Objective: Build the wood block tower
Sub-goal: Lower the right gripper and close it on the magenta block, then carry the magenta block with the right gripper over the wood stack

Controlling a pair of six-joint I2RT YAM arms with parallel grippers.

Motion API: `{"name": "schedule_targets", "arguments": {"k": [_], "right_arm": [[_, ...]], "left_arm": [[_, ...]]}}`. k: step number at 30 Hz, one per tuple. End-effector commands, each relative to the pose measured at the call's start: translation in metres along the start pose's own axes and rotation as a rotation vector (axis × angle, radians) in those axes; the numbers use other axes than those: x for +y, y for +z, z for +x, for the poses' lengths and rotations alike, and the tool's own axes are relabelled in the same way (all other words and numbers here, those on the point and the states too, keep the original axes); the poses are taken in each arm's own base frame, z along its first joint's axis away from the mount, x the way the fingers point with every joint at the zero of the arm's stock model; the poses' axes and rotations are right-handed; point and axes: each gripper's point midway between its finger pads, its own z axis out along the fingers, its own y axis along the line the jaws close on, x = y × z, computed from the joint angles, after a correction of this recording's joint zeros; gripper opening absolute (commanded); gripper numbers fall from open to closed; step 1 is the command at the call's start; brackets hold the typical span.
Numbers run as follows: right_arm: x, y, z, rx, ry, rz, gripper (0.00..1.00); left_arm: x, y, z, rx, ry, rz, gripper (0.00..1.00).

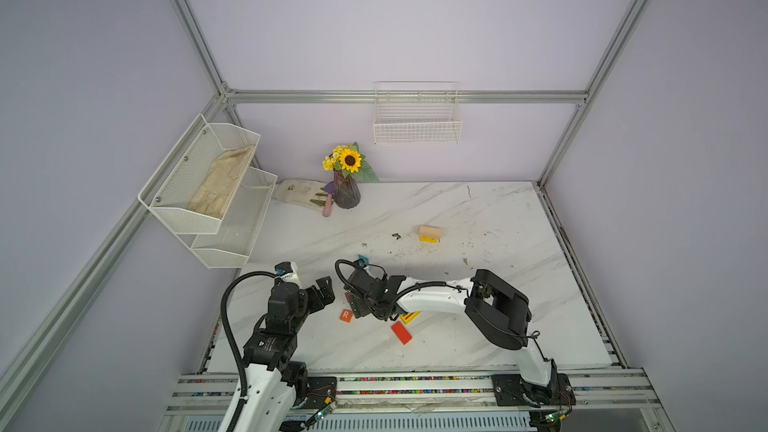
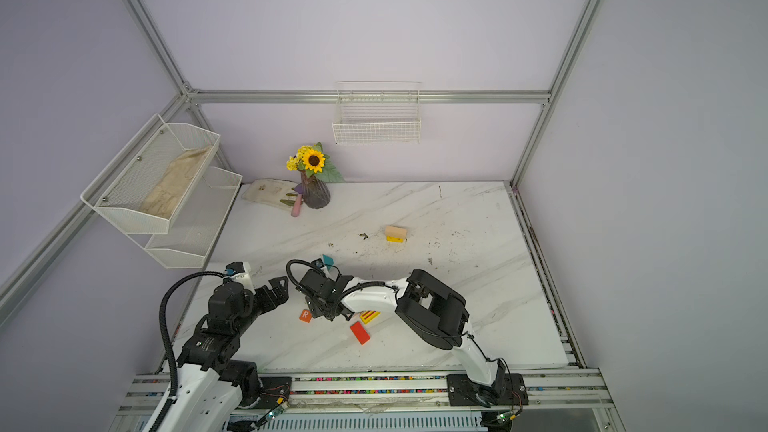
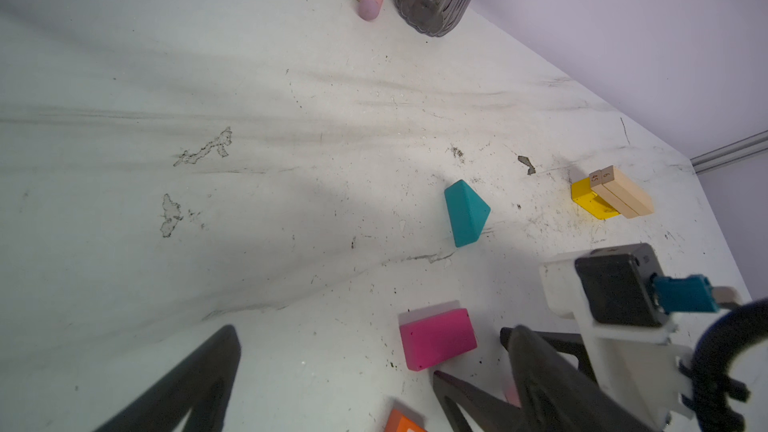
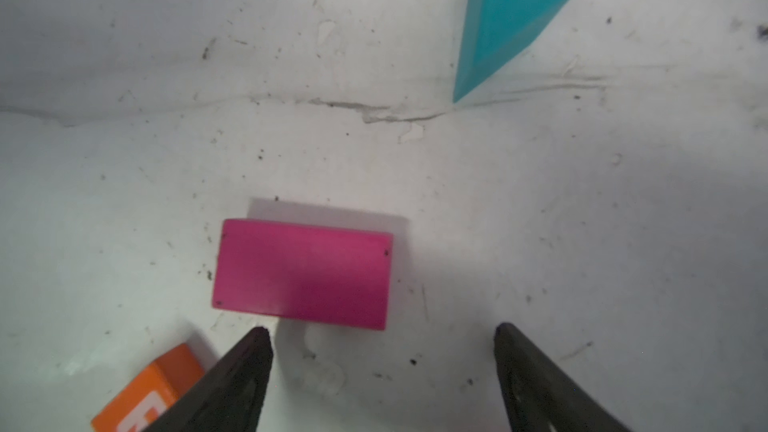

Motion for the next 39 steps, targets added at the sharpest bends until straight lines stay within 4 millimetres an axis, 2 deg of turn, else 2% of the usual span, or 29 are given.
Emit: {"name": "schedule_targets", "arguments": {"k": [1, 9, 23, 28, 34, 39], "right_arm": [[0.012, 0.006, 0.006, 0.029, -0.016, 0.001, 0.90], [0.015, 0.018, 0.006, 0.037, -0.019, 0.014, 0.93], [0.000, 0.036, 0.012, 0.044, -0.015, 0.118, 0.76], [-0.005, 0.034, 0.016, 0.052, -0.012, 0.139, 0.69], [-0.023, 0.028, 0.012, 0.037, -0.001, 0.180, 0.60], [-0.062, 0.008, -0.008, 0.006, 0.064, 0.216, 0.53]], "left_arm": [[-0.005, -0.003, -0.009, -0.026, -0.011, 0.014, 1.00], [-0.005, -0.003, -0.009, -0.026, -0.011, 0.018, 0.99], [-0.005, -0.005, -0.010, -0.033, -0.013, 0.018, 1.00], [-0.004, -0.005, -0.011, -0.037, -0.014, 0.014, 1.00], [-0.009, -0.006, -0.007, -0.018, -0.009, 0.043, 1.00], [-0.010, -0.006, 0.007, 0.045, -0.062, 0.057, 1.00]]}}
